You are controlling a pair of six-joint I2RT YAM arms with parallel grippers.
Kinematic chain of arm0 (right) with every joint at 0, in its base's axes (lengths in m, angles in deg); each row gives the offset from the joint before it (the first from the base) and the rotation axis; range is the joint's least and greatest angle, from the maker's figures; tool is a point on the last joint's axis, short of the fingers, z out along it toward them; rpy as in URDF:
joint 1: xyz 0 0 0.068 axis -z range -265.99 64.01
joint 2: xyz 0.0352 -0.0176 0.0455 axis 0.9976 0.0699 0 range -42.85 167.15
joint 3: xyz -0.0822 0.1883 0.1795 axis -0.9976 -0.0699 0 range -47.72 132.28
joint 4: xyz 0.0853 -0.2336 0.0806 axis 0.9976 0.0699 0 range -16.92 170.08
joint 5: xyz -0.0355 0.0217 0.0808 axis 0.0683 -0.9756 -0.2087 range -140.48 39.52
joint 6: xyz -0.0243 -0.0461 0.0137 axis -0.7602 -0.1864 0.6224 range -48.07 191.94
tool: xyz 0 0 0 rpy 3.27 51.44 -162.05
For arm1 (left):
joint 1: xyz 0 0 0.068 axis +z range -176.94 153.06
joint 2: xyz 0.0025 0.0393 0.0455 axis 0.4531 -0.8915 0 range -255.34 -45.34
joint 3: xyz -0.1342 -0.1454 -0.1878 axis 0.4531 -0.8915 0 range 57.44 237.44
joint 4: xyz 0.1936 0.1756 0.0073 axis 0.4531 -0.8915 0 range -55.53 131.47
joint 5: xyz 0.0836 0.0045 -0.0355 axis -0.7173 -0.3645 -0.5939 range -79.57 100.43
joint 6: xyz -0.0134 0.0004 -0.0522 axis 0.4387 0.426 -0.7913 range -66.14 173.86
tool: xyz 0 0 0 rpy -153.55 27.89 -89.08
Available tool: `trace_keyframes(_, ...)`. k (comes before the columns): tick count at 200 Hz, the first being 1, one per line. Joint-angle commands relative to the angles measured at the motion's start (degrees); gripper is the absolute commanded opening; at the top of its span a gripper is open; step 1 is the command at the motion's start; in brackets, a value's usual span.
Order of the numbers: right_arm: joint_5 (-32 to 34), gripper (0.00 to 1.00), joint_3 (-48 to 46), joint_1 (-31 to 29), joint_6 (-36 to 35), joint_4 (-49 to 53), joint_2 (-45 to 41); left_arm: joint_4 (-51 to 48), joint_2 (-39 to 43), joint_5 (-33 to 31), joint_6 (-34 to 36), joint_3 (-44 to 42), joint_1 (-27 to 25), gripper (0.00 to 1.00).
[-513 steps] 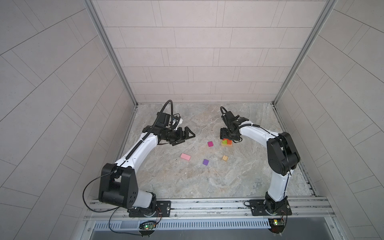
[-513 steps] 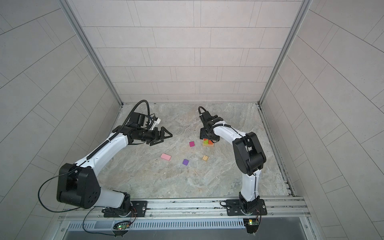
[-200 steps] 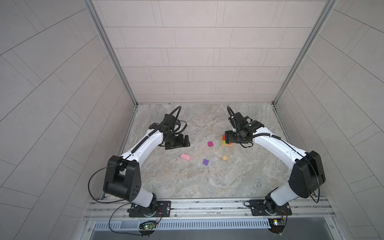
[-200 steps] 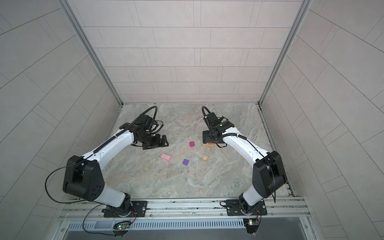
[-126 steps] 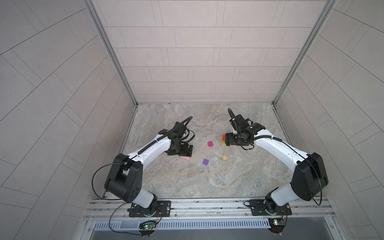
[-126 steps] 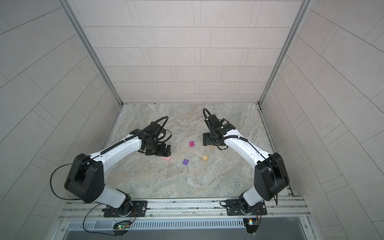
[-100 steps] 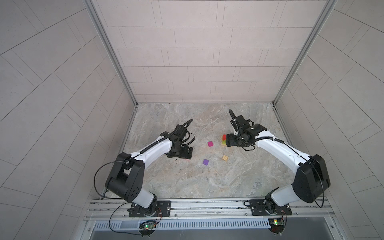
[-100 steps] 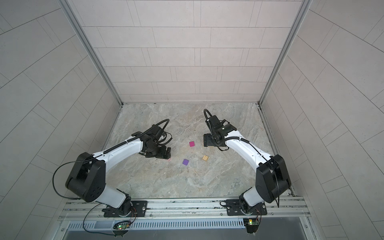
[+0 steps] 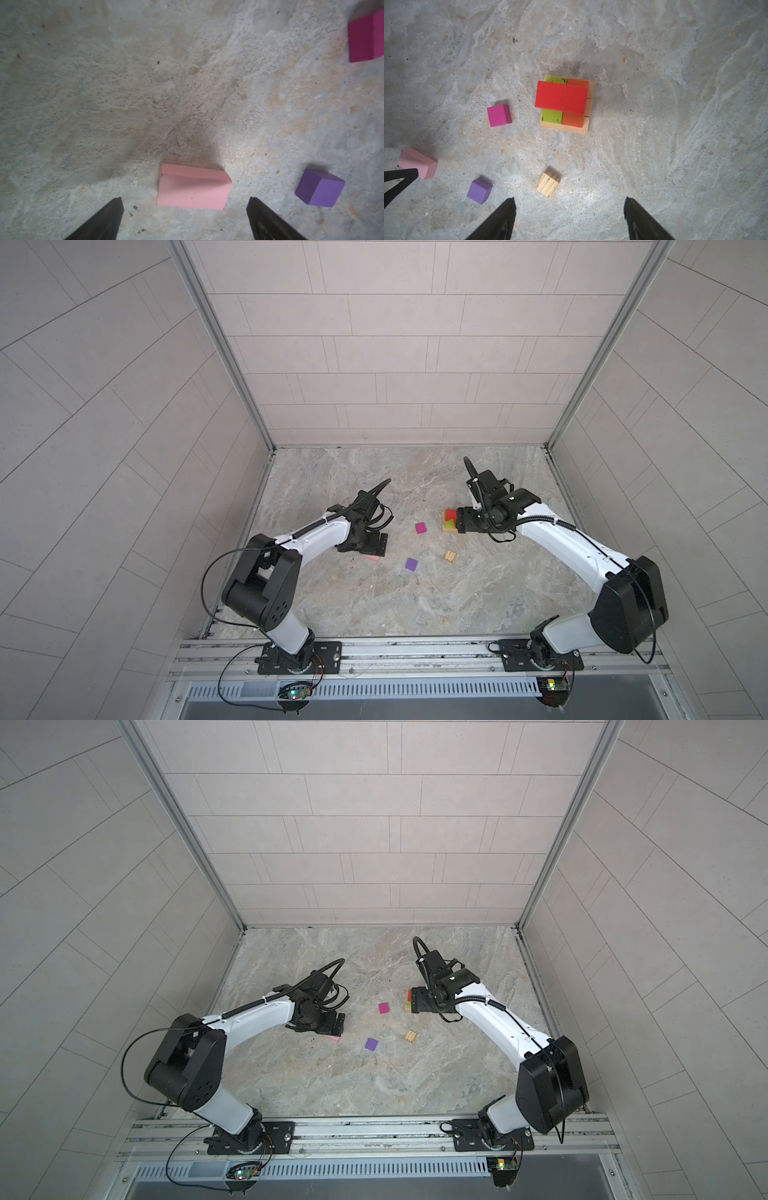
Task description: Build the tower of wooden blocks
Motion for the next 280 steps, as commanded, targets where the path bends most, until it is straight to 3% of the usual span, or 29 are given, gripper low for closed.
trace_keyframes(1, 0.66, 0.83, 0.56, 0.27, -0.47, 1.97, -1.79, 1.97, 0.02, -0.95, -0.41, -2.04, -0.94, 1.0)
trace_keyframes(148, -0.14, 0.82, 0.64, 0.39, -0.08, 2.06, -1.4, 2.16, -3.48, -3.86, -2.17, -2.12, -2.35, 0.96)
trace_keyframes(176, 0.12, 0.82, 0.69, 0.37, -0.08, 2.14, -1.68, 2.2, -4.28, -3.51, -2.24, -1.93, -2.53, 0.88)
trace_keyframes(212, 0.33, 0.82, 0.29, 0.45, -0.07, 2.31, -1.79, 2.06, -4.16, -4.49, -2.63, -2.08, -2.75, 0.86)
trace_keyframes(261, 0.04, 0.82, 0.39, 0.47, -0.03, 2.23, -1.79, 0.92, -4.58, -4.63, -2.63, -0.95, -2.89, 0.66)
trace_keyframes(280, 0.13, 0.82, 0.21, 0.46, -0.11, 2.28, -1.99, 0.38, -4.54, -4.82, -2.72, -0.52, -2.98, 0.64)
